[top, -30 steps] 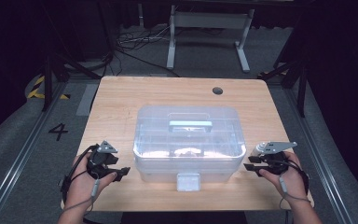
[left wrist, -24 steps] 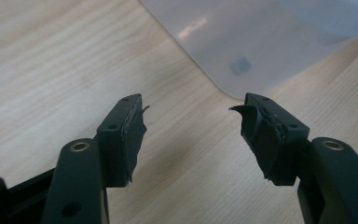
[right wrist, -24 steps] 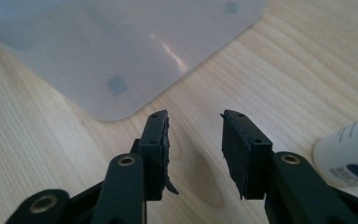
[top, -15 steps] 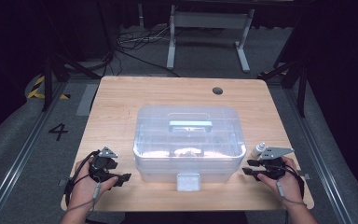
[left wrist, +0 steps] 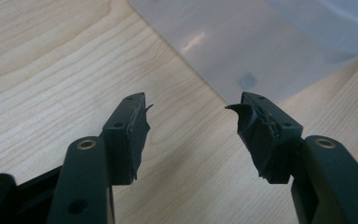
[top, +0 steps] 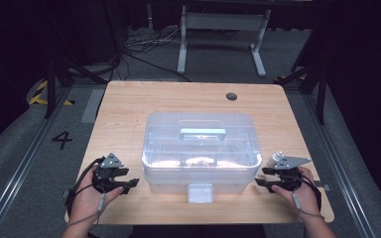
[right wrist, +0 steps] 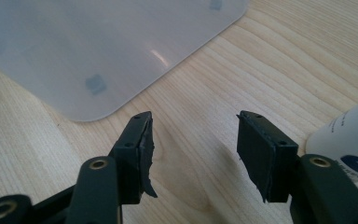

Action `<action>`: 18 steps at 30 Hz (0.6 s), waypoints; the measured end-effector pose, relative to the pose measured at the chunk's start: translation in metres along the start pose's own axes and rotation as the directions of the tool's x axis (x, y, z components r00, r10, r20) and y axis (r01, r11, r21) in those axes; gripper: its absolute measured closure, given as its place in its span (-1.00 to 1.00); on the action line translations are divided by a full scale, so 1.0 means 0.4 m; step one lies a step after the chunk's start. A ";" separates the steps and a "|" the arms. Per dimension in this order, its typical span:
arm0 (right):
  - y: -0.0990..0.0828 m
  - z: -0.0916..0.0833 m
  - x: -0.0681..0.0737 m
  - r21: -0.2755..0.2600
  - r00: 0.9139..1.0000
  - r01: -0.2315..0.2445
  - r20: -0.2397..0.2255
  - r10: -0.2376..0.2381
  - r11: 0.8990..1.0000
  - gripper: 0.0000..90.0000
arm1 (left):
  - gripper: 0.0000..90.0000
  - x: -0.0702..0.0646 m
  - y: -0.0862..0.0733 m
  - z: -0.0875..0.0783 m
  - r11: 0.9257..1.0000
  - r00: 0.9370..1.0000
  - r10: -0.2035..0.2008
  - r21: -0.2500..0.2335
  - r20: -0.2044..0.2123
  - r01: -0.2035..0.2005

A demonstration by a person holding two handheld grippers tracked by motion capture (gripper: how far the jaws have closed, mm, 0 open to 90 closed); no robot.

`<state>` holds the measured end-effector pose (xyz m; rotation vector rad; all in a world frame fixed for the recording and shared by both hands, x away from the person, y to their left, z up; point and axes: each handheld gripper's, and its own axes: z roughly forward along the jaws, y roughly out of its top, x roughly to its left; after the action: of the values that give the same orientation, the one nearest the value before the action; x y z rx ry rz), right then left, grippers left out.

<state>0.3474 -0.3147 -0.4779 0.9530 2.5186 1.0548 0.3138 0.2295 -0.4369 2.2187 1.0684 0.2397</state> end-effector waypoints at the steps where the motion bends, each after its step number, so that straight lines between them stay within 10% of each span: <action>1: 0.000 0.000 0.000 -0.002 1.000 0.004 0.002 -0.004 1.000 0.04 | 0.03 0.002 -0.001 0.000 1.000 1.000 0.002 -0.002 -0.009 -0.002; 15: 0.001 -0.002 -0.003 0.000 1.000 -0.007 0.004 0.007 1.000 0.03 | 0.01 -0.009 0.038 -0.078 0.995 0.998 -0.058 -0.080 -0.001 0.058; 18: 0.004 -0.001 -0.005 -0.005 1.000 -0.017 -0.004 0.017 1.000 0.02 | 0.09 -0.013 0.054 -0.103 0.995 1.000 -0.017 -0.101 -0.008 0.017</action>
<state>0.3494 -0.3153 -0.4766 0.9736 2.5144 1.0685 0.3066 0.2356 -0.3908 2.1200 1.0566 0.2900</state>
